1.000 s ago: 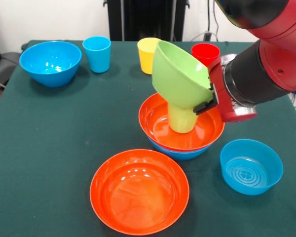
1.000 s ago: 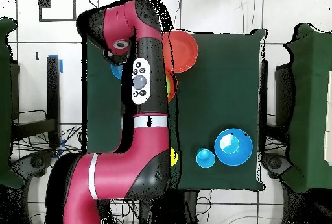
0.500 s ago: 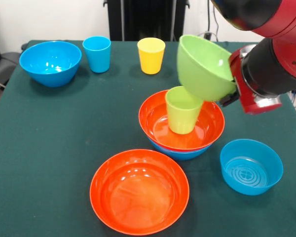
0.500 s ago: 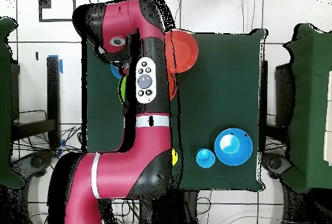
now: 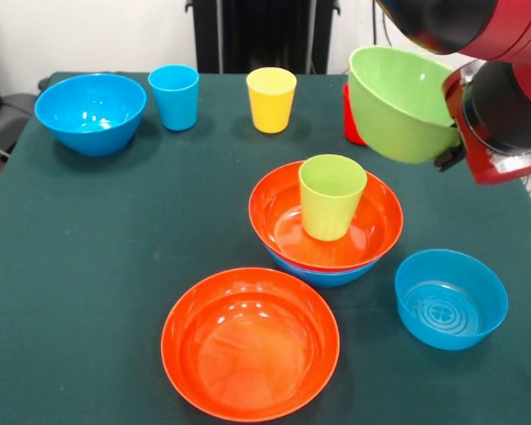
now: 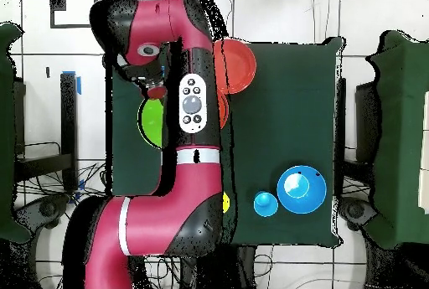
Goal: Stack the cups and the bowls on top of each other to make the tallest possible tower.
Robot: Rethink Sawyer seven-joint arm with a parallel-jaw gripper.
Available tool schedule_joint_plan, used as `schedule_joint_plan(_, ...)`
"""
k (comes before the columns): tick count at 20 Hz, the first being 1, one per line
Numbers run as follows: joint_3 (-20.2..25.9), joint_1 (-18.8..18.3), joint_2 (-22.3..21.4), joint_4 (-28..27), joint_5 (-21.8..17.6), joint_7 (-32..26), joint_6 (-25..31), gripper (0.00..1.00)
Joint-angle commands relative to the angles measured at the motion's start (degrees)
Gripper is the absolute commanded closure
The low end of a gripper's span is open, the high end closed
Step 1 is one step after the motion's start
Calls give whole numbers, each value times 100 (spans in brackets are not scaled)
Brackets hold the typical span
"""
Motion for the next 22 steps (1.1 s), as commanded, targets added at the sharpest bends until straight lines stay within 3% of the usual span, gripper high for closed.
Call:
schedule_joint_plan(1,183,31,202,-75,150,951,863,100)
schedule_joint_plan(7,-107,9,521,-710,154,177,1374,100)
schedule_joint_plan(13,-178,2,635,-777,489,-130,1313,100)
schedule_joint_plan(22,-297,230,724,-646,1232,183,943,100)
